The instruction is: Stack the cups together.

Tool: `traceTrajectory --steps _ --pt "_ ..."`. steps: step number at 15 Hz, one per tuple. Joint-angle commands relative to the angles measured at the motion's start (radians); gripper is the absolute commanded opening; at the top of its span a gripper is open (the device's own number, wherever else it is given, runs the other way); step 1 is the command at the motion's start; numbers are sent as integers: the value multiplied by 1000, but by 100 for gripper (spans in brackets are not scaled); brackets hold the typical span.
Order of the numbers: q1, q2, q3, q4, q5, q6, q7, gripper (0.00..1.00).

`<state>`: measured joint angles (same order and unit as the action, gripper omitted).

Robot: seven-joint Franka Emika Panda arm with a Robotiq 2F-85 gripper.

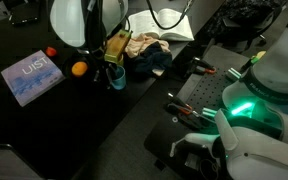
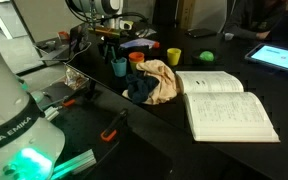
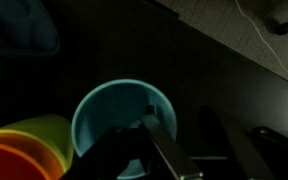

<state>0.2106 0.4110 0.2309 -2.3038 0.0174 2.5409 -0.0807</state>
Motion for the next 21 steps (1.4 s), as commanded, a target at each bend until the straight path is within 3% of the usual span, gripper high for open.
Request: traceTrajectory --steps 1,3,6,7,13,17,21 --pt "-2 18 -2 20 -14 8 -20 21" --pt "-4 17 -4 21 -14 6 -24 5" --pt "-5 9 -4 19 -16 -3 -30 1" --pt "-7 3 0 22 -9 -18 -32 5" --pt "-54 -53 68 59 79 -238 -156 5" --pt "-36 -108 40 102 36 -364 -158 5" --pt "-27 -148 -1 135 -43 -386 -125 4"
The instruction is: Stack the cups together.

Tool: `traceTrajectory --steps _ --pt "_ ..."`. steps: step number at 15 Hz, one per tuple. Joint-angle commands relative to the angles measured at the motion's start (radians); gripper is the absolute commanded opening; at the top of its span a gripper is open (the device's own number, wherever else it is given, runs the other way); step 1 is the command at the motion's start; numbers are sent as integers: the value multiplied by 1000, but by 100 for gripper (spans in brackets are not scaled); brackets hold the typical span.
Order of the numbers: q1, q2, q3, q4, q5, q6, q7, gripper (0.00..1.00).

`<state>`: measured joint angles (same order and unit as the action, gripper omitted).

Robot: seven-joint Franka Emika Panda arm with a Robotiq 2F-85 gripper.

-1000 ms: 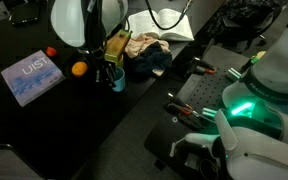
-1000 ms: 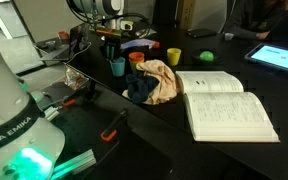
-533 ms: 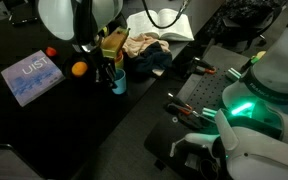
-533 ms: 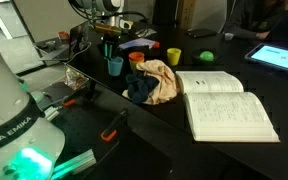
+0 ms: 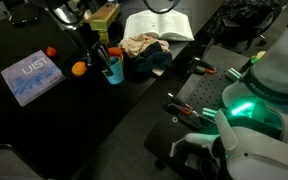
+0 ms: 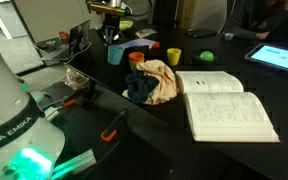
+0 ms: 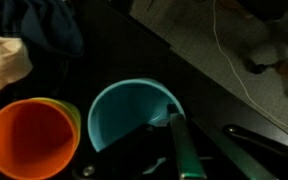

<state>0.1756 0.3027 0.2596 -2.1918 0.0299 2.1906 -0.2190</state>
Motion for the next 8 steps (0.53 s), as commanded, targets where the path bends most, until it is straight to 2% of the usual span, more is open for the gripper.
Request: traceTrajectory --steps 1,6,8 --pt "9 -44 -43 34 -86 -36 25 4" --pt "7 -37 -89 82 -185 -29 58 4" --pt "1 -32 -96 104 -186 -53 55 4"
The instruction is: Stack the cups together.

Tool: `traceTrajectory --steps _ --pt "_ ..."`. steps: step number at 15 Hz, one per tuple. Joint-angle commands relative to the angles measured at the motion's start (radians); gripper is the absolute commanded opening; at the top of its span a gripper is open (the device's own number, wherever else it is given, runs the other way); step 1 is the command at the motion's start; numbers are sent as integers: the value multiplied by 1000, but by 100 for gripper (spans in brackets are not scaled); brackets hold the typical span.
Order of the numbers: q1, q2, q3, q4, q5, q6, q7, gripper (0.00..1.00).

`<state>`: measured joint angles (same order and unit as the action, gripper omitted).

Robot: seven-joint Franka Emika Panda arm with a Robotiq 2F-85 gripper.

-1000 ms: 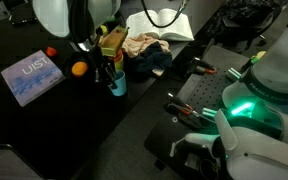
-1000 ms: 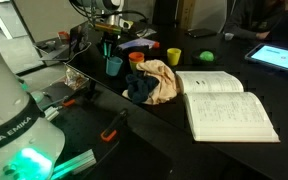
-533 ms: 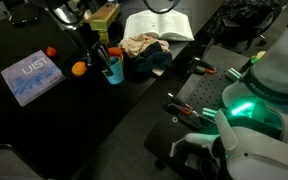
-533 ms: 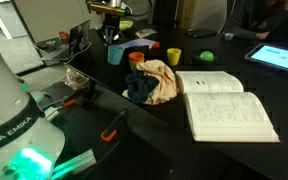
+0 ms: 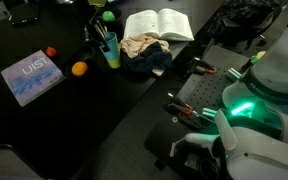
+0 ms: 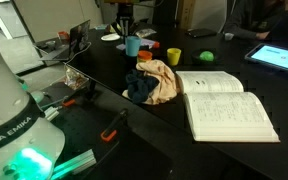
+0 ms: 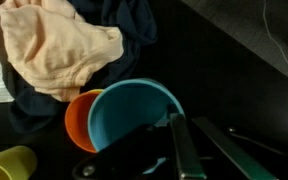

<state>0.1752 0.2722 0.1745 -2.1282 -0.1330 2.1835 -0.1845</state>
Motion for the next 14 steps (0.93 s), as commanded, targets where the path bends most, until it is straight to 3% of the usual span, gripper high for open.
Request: traceTrajectory --steps 1,5,14 --pt "-1 -3 -14 47 -19 -53 20 4" --pt "-1 -2 -26 68 -31 -63 25 4" --pt "6 55 -47 76 -124 88 58 4"
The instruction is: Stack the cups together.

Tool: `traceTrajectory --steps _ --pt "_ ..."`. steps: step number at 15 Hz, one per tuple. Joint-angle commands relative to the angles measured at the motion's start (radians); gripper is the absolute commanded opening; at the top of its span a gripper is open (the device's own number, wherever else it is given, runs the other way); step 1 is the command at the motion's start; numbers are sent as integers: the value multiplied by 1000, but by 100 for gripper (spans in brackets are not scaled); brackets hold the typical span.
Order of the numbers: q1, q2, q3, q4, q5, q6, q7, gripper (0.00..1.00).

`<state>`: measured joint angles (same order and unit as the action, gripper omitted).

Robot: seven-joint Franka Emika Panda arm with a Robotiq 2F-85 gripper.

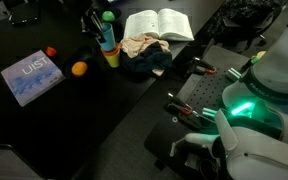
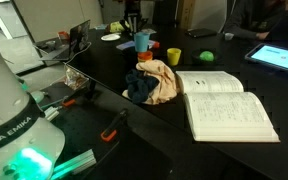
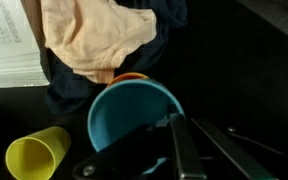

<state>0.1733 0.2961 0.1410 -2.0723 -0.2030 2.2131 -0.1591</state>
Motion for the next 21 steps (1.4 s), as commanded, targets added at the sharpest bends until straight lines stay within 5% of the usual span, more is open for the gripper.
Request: traceTrajectory --steps 1,7,9,17,21 --pt "9 42 -17 23 -71 76 44 4" --pt "10 90 -34 20 -96 118 64 5" --pt "8 100 -36 19 -88 123 69 32" --pt "-11 114 -52 100 -73 77 35 91" --pt "-45 179 -63 208 -49 88 13 100"
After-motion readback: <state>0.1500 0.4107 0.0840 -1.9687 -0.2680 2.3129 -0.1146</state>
